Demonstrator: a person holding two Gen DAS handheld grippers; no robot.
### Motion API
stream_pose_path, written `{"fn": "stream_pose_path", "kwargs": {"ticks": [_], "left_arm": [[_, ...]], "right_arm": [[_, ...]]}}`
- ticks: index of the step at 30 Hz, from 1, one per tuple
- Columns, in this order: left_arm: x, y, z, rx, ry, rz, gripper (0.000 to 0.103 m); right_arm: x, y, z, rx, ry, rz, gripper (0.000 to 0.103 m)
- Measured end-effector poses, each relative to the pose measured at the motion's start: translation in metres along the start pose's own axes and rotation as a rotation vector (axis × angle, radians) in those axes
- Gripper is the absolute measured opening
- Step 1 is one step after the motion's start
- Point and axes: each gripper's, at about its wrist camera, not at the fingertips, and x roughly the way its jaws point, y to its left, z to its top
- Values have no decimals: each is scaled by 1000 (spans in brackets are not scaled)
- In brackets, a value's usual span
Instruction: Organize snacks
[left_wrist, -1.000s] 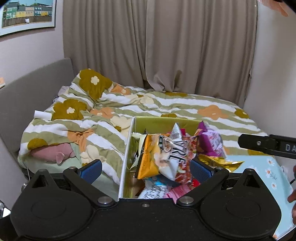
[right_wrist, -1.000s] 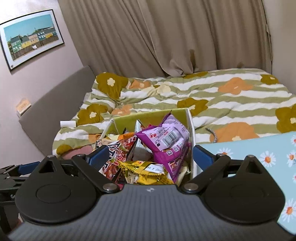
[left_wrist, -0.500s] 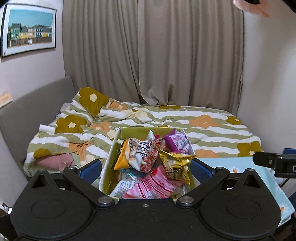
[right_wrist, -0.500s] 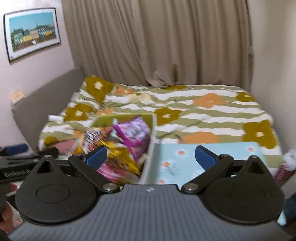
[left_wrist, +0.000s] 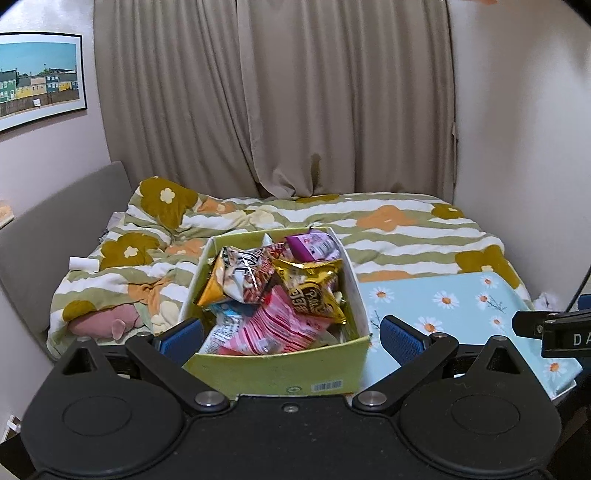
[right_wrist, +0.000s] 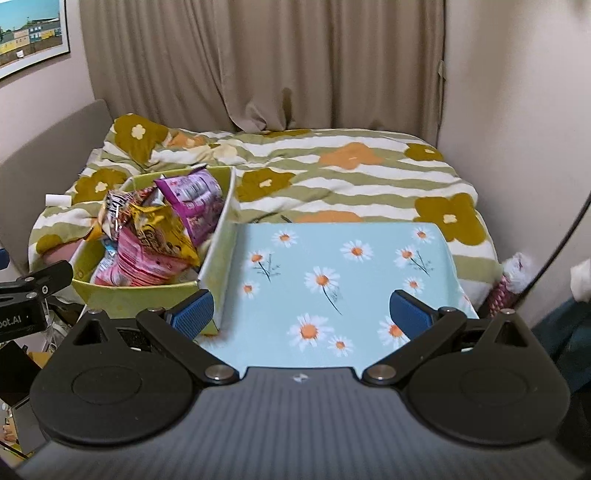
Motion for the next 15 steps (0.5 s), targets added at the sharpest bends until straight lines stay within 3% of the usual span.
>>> {"fn": "stream_pose_path", "kwargs": {"ticks": [15], "left_arm": [[0, -10, -1, 14, 3, -18, 103]], "right_arm": [[-3, -11, -3, 21, -3, -14, 103]]}}
